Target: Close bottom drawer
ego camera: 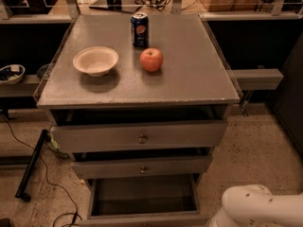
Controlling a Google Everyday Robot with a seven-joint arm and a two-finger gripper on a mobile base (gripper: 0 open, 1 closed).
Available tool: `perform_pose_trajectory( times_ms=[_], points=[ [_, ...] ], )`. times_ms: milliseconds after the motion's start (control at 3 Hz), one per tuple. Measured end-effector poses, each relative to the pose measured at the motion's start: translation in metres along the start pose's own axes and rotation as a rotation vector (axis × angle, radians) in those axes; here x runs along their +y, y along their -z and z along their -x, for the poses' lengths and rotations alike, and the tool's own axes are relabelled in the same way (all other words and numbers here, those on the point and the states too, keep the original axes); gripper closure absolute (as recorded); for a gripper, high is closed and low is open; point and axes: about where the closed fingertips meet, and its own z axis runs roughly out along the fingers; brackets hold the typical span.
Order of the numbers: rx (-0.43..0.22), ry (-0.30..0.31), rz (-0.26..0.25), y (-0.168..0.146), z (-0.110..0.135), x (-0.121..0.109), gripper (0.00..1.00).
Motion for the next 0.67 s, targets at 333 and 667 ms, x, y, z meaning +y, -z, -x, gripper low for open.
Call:
perform_pose_trajectory(
  times_ms=[333,667],
  points=[
    [0.023,-0.021,0.093,-0.0900,0.0281,-0.0055,1.00],
    [0.028,-0.021,0.108,-0.0930,0.0239,0.0003,1.00]
  ],
)
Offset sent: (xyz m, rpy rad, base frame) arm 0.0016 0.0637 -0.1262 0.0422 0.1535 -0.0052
